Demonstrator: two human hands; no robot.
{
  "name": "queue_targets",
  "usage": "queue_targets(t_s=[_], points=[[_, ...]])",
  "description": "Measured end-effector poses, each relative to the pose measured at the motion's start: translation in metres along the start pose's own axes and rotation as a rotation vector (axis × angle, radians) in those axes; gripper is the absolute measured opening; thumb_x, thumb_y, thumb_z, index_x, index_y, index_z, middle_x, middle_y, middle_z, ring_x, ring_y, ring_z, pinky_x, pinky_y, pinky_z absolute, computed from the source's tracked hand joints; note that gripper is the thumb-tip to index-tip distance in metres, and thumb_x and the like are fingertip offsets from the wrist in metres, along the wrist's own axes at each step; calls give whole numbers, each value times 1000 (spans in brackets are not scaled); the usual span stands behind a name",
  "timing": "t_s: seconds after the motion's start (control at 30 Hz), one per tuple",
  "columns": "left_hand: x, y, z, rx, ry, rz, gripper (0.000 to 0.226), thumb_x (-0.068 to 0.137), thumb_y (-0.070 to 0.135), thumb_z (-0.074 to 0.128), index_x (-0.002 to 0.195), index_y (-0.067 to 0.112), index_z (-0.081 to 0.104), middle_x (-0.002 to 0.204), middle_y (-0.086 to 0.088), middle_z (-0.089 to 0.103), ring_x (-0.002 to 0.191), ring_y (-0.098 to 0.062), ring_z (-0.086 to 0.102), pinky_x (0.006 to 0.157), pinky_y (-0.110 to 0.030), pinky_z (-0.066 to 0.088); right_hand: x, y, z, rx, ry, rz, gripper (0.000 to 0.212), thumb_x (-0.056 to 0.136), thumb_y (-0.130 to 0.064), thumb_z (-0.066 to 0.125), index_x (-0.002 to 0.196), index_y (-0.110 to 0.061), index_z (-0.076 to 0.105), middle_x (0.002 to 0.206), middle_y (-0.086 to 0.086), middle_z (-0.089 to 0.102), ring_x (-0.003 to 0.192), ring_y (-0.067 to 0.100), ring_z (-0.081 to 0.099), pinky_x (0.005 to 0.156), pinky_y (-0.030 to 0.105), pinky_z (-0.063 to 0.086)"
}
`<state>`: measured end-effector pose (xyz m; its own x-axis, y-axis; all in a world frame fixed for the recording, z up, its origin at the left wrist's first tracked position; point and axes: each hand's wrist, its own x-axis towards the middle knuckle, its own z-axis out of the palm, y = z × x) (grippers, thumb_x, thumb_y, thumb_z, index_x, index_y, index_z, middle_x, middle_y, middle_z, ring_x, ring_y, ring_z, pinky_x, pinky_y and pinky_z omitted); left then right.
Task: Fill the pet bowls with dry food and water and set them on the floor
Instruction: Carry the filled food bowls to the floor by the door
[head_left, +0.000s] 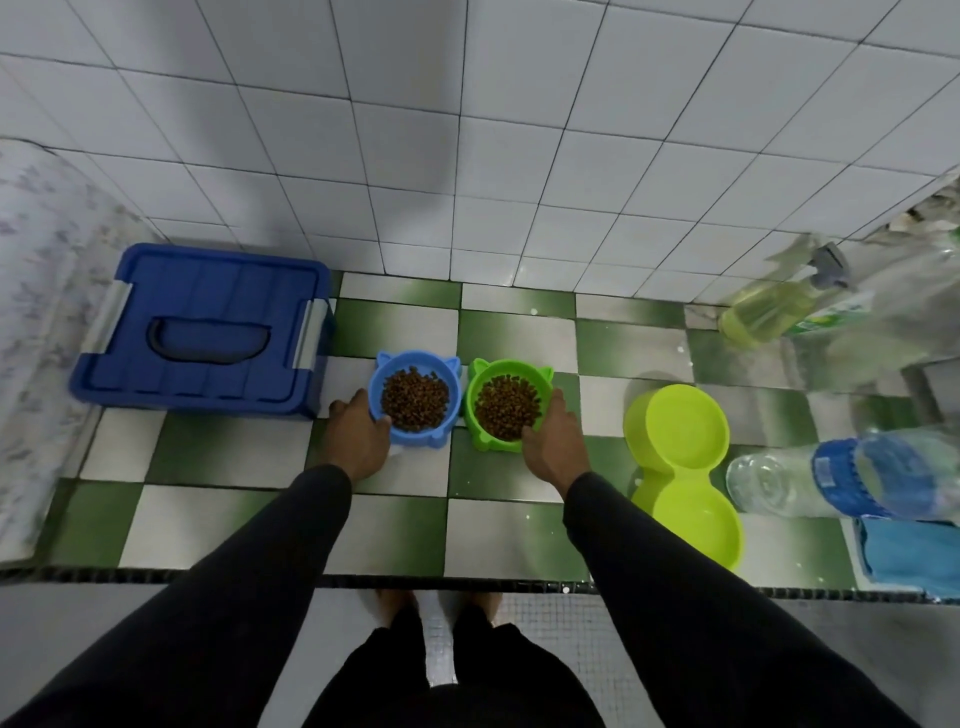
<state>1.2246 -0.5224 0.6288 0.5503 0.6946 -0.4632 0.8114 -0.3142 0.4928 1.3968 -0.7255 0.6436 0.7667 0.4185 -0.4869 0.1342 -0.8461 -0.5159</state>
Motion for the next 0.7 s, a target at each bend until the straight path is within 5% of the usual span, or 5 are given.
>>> queue_targets(t_s=[0.3,0.5,0.7], points=[[9,-6,3,-35,11,-5,37,103,28,55,138,19,47,119,-24,58,108,-38,54,75,-33,36,10,3,3,3,29,87,43,96,-7,55,135,5,40,134,26,43,116,38,52,88,29,41],[10,-8,4,-120,24,-4,40,101,26,57,140,28,52,118,-18,61,94,-24,48,77,-31,39,12,-1,5,14,55,106,45,93,-2,54,136,3,41,135,26,42,116,40,53,92,34,46],[6,-8,1,-236,70,4,36,100,24,57,136,29,57,117,-8,67,102,-23,57,88,-38,52,11,-6,7,49,102,129,41,92,-5,54,132,-2,41,129,25,47,110,41,56,90,43,53]])
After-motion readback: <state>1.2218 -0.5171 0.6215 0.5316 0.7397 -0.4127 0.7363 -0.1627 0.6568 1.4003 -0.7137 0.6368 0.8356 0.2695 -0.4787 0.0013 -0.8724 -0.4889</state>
